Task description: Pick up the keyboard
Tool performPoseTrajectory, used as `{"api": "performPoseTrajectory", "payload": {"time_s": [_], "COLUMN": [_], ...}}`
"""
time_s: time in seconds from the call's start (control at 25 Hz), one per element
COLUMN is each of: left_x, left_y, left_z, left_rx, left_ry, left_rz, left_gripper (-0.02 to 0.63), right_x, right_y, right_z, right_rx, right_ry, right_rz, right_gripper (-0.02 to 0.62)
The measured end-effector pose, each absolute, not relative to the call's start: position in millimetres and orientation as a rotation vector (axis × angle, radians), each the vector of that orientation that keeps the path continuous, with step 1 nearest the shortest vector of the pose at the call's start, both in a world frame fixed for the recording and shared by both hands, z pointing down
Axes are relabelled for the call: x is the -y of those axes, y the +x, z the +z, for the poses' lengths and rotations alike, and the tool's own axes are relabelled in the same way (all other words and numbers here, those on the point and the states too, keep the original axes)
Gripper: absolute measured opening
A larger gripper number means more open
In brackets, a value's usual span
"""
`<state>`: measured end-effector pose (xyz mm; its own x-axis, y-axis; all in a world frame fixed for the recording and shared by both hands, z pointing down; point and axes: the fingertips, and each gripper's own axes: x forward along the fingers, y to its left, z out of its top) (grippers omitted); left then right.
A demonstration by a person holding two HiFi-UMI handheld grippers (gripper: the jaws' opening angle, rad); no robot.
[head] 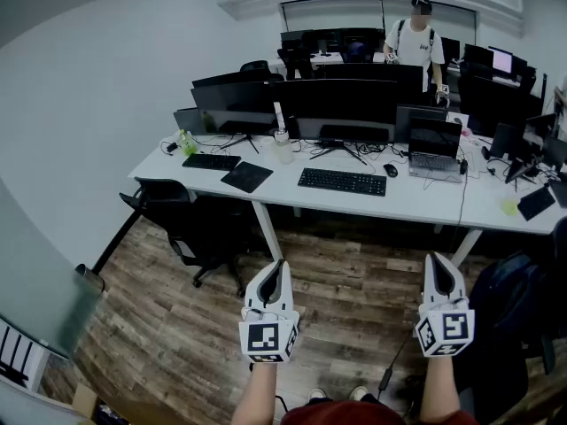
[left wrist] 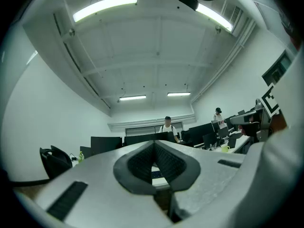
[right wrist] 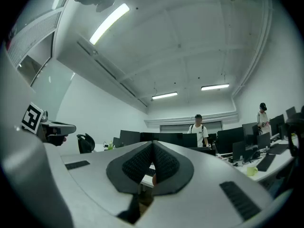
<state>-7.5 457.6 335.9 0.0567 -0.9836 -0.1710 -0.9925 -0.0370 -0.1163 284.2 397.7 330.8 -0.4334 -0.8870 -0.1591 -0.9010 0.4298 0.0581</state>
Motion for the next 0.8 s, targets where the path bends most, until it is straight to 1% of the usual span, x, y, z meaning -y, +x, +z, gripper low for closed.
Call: {"api": "performPoseTrajectory", "payload": {"time_s": [0.4, 0.8], "left_x": [-458, -466], "left_y": [-33, -95], "left_z": [336, 348], "left_rx": [-2.024, -2.085], "left_ry": [-2.133, -2.095], "left_rz": [0.086, 0.086], "left_gripper": [0.005, 0.005], "right_x": [-397, -391], "right_y": [251, 192], "right_z": [334, 344], "right_rx": [-2.582, -2.586], "right_ry": [-1.593, -1.567], "right_rz": [0.180, 0.125], "right_gripper": [-0.003, -0.003]}}
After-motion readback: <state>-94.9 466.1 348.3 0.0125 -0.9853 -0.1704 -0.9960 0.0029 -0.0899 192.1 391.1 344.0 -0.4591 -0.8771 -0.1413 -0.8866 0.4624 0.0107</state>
